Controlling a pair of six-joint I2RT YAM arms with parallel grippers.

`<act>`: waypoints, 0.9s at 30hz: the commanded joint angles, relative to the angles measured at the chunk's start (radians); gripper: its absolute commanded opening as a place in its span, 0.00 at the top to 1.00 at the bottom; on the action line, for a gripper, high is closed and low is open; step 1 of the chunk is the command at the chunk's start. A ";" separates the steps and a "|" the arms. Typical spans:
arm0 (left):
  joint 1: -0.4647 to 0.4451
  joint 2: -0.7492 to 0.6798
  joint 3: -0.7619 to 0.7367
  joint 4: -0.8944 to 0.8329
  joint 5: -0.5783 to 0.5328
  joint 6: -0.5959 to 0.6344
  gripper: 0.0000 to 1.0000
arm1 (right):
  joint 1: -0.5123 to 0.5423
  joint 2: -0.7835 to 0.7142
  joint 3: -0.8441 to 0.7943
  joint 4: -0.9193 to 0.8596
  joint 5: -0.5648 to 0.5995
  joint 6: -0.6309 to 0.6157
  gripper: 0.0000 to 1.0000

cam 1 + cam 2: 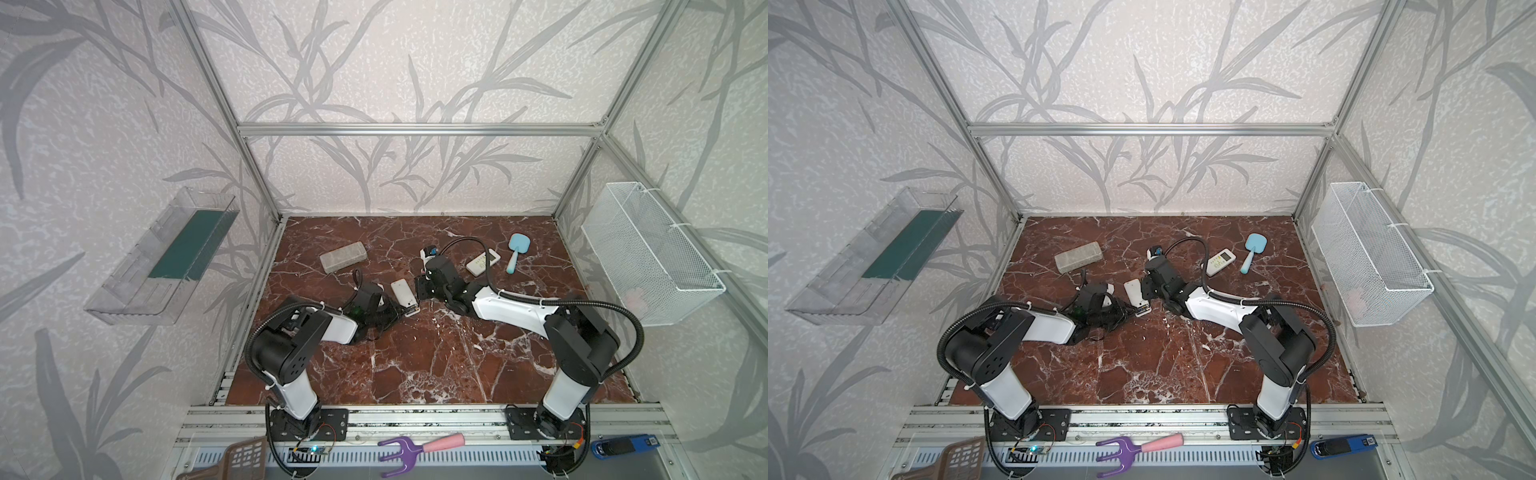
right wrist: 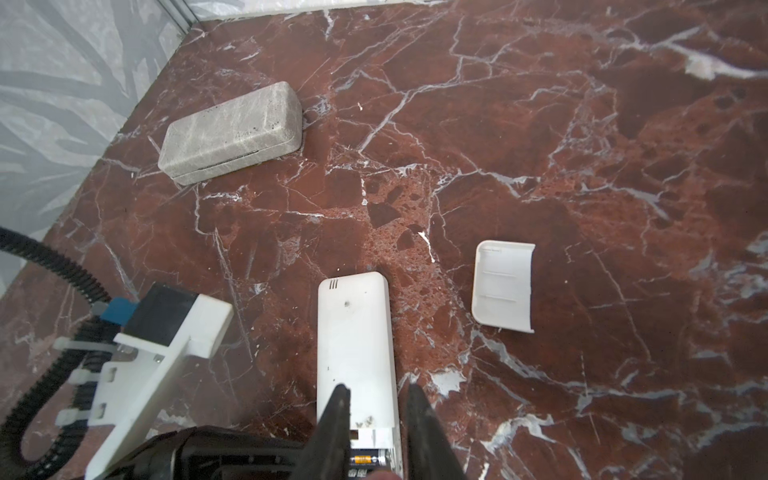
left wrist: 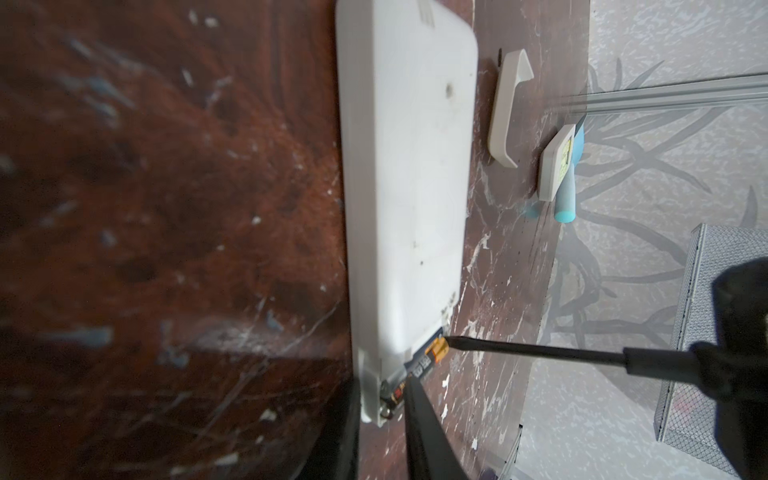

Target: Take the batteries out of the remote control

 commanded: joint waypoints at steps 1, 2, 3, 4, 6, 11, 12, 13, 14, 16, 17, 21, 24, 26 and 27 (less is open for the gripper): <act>-0.007 0.028 -0.017 0.037 -0.046 -0.021 0.78 | 0.003 0.004 -0.026 0.073 -0.131 0.157 1.00; -0.007 0.029 -0.021 0.041 -0.046 -0.020 0.78 | 0.001 0.001 -0.030 0.077 -0.131 0.163 1.00; -0.007 0.030 -0.026 0.047 -0.049 -0.023 0.79 | -0.003 -0.004 -0.034 0.080 -0.132 0.171 1.00; -0.006 0.033 -0.031 0.057 -0.049 -0.024 0.80 | -0.008 -0.005 -0.034 0.083 -0.138 0.178 1.00; -0.007 0.042 -0.036 0.071 -0.048 -0.027 0.80 | -0.016 -0.009 -0.042 0.096 -0.149 0.200 1.00; -0.008 0.073 -0.039 0.113 -0.035 -0.045 0.82 | -0.030 -0.008 -0.059 0.132 -0.166 0.254 1.00; -0.010 0.076 -0.039 0.122 -0.033 -0.048 0.82 | -0.031 -0.006 -0.062 0.140 -0.170 0.265 1.00; -0.012 0.076 -0.040 0.123 -0.033 -0.049 0.82 | -0.034 -0.004 -0.064 0.146 -0.173 0.276 1.00; -0.013 0.075 -0.041 0.124 -0.034 -0.049 0.82 | -0.034 -0.003 -0.066 0.155 -0.177 0.287 1.00; -0.016 0.074 -0.041 0.123 -0.036 -0.047 0.82 | -0.044 0.001 -0.069 0.171 -0.188 0.309 1.00; -0.017 0.074 -0.042 0.123 -0.038 -0.047 0.82 | -0.047 0.002 -0.071 0.175 -0.194 0.320 1.00; -0.017 0.075 -0.041 0.123 -0.037 -0.047 0.82 | -0.062 0.008 -0.071 0.179 -0.213 0.348 1.00; -0.017 0.076 -0.036 0.119 -0.036 -0.046 0.82 | -0.076 0.014 -0.084 0.199 -0.235 0.389 1.00; -0.018 0.076 -0.033 0.120 -0.035 -0.046 0.82 | -0.084 0.020 -0.094 0.219 -0.249 0.414 1.00; -0.018 0.077 -0.034 0.120 -0.035 -0.046 0.82 | -0.088 0.022 -0.098 0.225 -0.255 0.425 1.00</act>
